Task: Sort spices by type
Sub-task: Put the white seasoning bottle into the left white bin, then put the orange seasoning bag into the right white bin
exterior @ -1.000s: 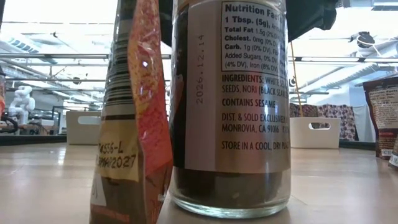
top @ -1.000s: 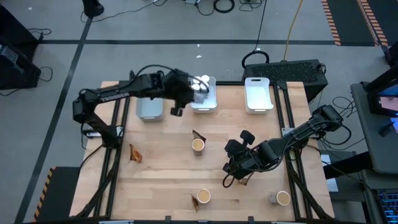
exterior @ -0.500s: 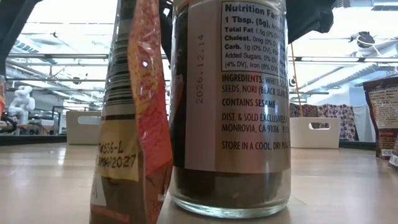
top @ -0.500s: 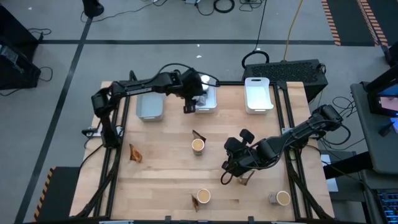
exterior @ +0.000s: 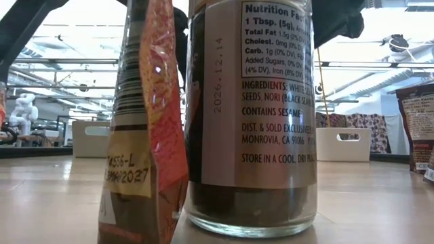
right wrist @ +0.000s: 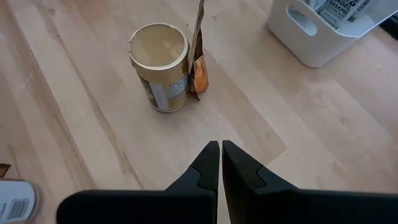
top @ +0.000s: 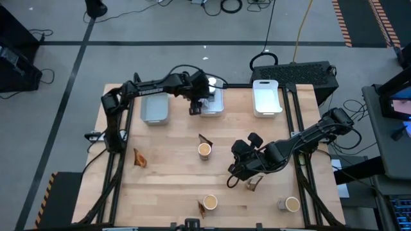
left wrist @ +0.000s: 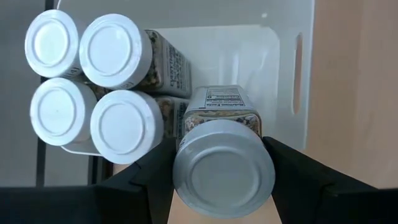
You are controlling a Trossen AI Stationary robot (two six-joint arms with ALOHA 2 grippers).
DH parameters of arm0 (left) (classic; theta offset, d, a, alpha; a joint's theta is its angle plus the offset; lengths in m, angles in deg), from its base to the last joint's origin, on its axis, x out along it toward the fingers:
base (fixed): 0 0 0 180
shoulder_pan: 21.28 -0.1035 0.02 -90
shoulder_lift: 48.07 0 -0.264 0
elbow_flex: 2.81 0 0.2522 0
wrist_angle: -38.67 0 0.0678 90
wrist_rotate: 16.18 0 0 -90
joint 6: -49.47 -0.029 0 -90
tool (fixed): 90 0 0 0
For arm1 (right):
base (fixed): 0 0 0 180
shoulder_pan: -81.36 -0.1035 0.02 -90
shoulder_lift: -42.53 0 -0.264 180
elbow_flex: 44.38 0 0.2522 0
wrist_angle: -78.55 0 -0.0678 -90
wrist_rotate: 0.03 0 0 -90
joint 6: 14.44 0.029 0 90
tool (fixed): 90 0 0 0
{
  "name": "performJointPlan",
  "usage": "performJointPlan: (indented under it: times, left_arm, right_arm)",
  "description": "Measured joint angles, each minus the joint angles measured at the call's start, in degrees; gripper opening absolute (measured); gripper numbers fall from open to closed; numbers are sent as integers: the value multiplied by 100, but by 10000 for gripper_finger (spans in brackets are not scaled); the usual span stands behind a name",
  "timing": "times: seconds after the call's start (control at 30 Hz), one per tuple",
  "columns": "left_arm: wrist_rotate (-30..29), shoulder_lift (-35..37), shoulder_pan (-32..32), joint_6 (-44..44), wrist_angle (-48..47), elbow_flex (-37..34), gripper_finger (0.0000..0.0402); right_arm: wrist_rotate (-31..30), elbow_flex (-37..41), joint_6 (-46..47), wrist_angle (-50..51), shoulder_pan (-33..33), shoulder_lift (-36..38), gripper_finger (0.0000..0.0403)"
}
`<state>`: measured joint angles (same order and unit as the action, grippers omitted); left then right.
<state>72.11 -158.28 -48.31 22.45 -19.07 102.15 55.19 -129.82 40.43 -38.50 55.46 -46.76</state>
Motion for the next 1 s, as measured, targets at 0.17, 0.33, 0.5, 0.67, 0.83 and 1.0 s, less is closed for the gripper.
performJointPlan:
  times: [0.17, 0.33, 0.5, 0.67, 0.83, 1.0]
  left_arm:
    - [0, 0, -4, -79, -1, 0, 212]
    - [0, 0, 0, -84, 1, 0, 212]
    - [-48, 0, 0, -76, 18, 0, 261]
    - [-249, 0, -2, -75, 18, 0, 287]
    - [-306, 0, -2, -73, 16, 0, 289]
    - [-306, 1, 54, -31, 18, 0, 290]
  right_arm:
    - [38, 0, 22, -2, 8, 0, 0]
    - [38, -2, 62, -2, 10, 0, 0]
    - [33, 0, 63, -2, 15, 0, 0]
    - [29, 0, 57, -2, 36, 0, 0]
    - [32, 0, 48, -2, 34, 0, 0]
    - [34, 0, 49, -2, 34, 0, 0]
